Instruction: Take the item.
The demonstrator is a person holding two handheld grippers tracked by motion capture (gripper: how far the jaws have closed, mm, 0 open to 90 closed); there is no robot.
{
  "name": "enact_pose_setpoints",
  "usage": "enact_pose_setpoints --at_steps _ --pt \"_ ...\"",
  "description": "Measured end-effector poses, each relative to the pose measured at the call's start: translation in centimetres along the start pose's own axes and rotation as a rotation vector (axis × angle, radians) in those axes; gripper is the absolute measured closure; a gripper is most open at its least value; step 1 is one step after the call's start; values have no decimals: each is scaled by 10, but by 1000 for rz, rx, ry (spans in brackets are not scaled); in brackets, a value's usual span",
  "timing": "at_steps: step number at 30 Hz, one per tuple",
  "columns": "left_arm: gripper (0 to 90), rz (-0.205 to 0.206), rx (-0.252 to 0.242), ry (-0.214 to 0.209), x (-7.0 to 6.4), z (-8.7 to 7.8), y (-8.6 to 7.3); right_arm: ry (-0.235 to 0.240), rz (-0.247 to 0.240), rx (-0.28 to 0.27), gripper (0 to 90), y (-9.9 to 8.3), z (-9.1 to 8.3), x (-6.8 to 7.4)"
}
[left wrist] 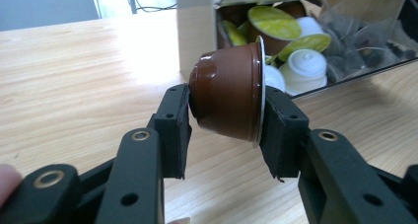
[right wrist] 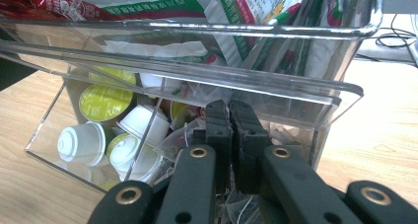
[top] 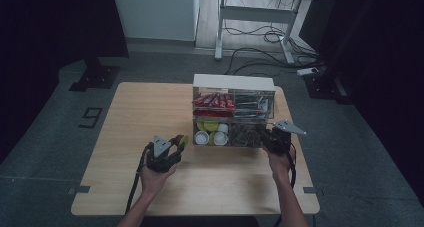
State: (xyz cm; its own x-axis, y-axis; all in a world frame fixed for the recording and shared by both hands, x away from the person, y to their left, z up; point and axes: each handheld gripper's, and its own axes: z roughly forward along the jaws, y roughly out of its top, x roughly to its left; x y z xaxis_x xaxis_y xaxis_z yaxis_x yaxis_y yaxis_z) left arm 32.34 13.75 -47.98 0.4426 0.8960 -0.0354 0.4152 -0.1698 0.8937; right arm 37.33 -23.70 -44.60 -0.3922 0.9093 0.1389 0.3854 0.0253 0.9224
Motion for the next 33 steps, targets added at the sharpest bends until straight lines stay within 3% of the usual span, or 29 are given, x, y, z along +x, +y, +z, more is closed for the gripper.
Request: enact_pose_setpoints --at_steps 15,26,33 --pt "580 -44 65 35 31 -8 -31 -2 -3 2 860 0 0 0" --pt "578 -51 108 63 41 -8 -44 0 -4 4 860 0 0 0" --pt "576 -59 176 84 51 -7 -57 -2 -7 8 857 1 -1 0"
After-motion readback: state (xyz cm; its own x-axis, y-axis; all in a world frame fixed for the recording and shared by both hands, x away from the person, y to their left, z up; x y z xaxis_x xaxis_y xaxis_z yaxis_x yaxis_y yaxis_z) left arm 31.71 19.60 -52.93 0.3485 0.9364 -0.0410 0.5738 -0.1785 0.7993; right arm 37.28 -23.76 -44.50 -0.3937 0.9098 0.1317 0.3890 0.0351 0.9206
